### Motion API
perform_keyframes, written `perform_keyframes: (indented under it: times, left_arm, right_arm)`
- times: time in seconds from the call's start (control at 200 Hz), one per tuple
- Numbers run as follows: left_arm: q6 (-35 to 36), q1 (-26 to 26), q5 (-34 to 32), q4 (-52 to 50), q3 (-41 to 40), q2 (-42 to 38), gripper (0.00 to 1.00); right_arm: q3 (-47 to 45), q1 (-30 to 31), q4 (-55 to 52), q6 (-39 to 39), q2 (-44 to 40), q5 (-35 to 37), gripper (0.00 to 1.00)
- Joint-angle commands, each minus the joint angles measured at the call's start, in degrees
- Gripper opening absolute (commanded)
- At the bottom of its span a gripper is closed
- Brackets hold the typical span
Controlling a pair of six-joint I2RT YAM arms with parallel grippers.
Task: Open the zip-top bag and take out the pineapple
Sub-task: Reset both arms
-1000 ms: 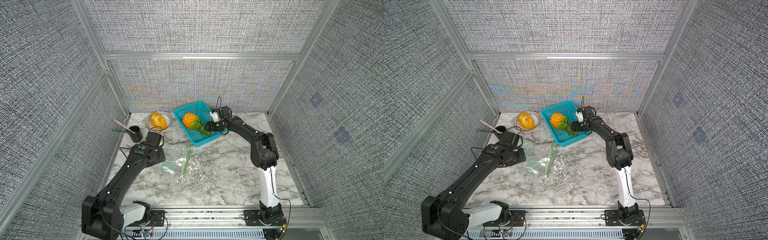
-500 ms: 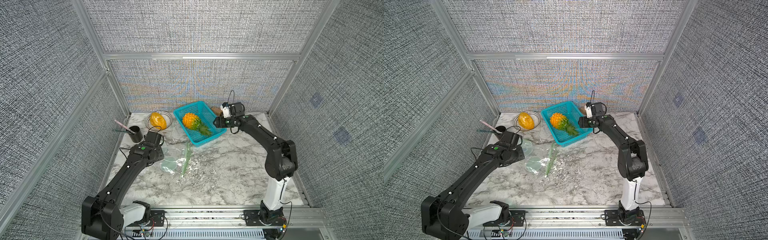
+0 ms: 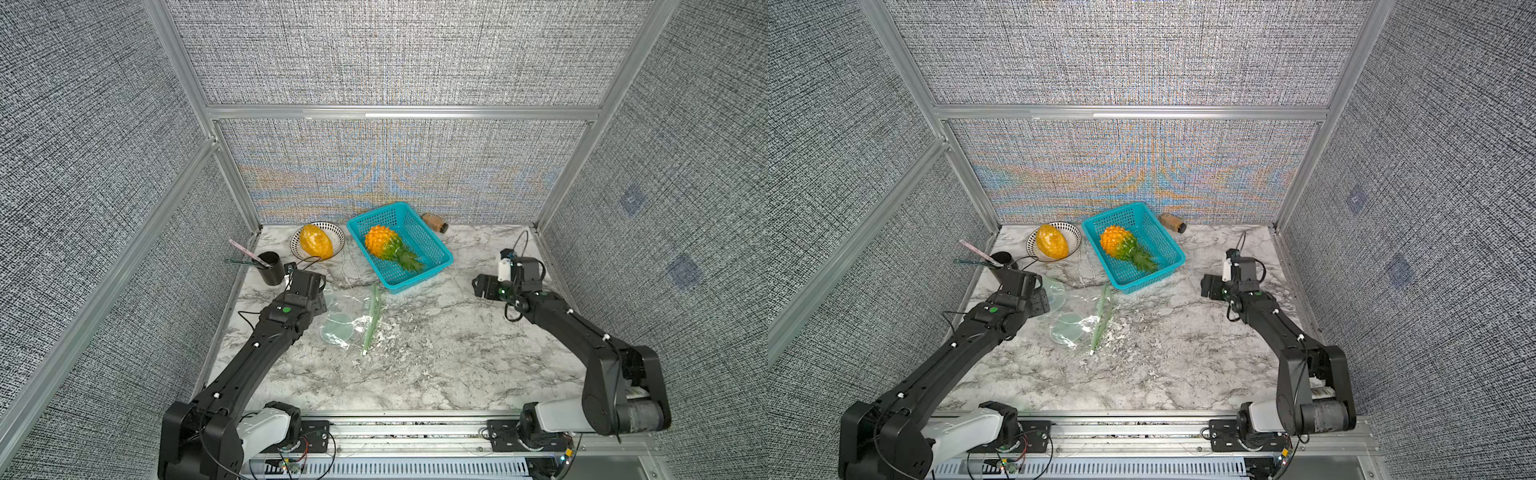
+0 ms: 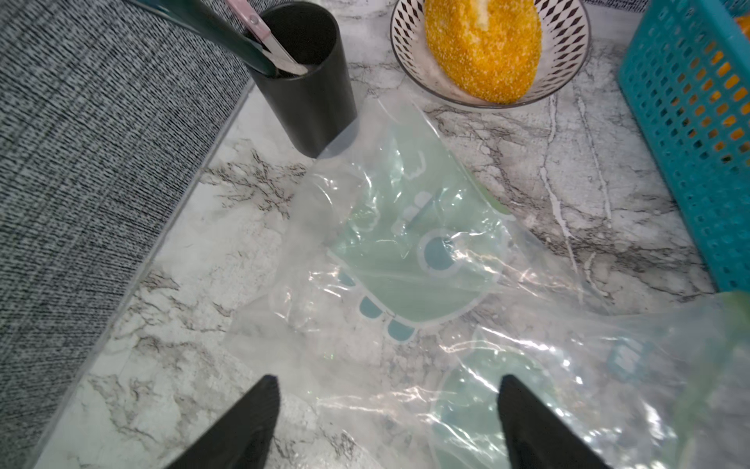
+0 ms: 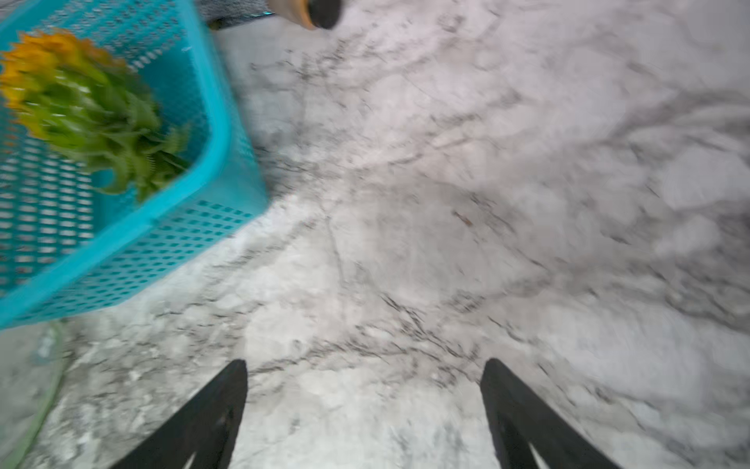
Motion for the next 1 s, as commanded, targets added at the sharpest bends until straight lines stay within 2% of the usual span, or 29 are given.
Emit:
perform_keyframes:
  times: [0.0, 0.04, 0.1, 0.2, 0.27, 0.335, 0.435, 0.48, 0.561, 0.686, 0.811, 0.861, 0.901, 0.956, 0.996]
  left_arm:
    - [7.9, 0.3, -11.7, 7.9, -2.3, 1.7, 0.98]
    - [9.5, 0.7, -11.5, 6.7, -2.7, 2.2, 0.99]
    - [12.8, 1.0, -8.6, 10.8, -6.0, 0.7, 0.99]
    - [17.3, 1.2, -4.7, 29.3, -15.7, -4.3, 0.99]
    - [19.2, 1.8, -5.4, 44.3, -23.7, -6.5, 0.99]
    - [21.1, 3.2, -3.1, 55.2, -29.4, -6.3, 0.99]
    - [26.6, 5.5, 5.9, 56.9, -29.3, -5.4, 0.99]
    - [27.0, 6.8, 10.4, 60.2, -29.8, -3.9, 0.99]
    - [26.9, 8.3, 14.7, 63.7, -28.8, 0.0, 0.99]
    - [26.1, 10.2, 15.8, 68.6, -25.7, 8.3, 0.99]
    - [23.0, 12.3, 15.1, 79.5, -23.6, 22.2, 0.99]
    - [23.8, 12.7, 17.5, 72.3, -20.8, 21.2, 0.99]
    - [26.3, 12.8, 21.8, 66.3, -19.3, 19.2, 0.99]
    - [25.8, 12.7, 21.9, 71.0, -20.8, 20.1, 0.99]
    - [25.8, 12.7, 22.1, 70.9, -21.0, 20.0, 0.99]
  right_arm:
    - [-7.7, -1.1, 16.2, 1.4, -1.8, 5.2, 0.93]
    - [-10.8, -1.8, 21.0, 2.1, -1.9, 6.7, 0.95]
    - [-9.0, -5.2, 18.8, 3.5, -0.6, 4.6, 0.95]
    - [-8.4, -7.4, 20.8, 1.3, 1.5, 5.3, 0.96]
    - [-11.4, -7.4, 26.4, -2.1, 1.0, 6.8, 0.96]
    - [-15.2, -7.4, 32.9, -4.3, 0.0, 7.1, 0.96]
    - [-19.8, -7.4, 39.5, -6.3, -0.7, 7.1, 0.96]
    - [-20.6, -7.4, 40.4, -6.4, -0.7, 7.4, 0.96]
    - [-20.8, -7.4, 40.9, -5.9, -0.8, 8.1, 0.97]
    - [-21.9, -7.4, 45.2, -5.2, -0.7, 9.1, 0.98]
    - [-21.2, -7.4, 49.1, -6.7, 1.7, 9.6, 0.98]
    - [-20.6, -7.5, 51.8, -7.6, 3.3, 10.4, 0.98]
    - [-19.1, -8.4, 52.0, -5.2, 5.5, 9.4, 0.98]
    - [-17.8, -8.7, 54.0, -5.7, 8.6, 6.2, 0.98]
    - [-15.6, -8.3, 51.0, -6.9, 9.5, 4.8, 0.98]
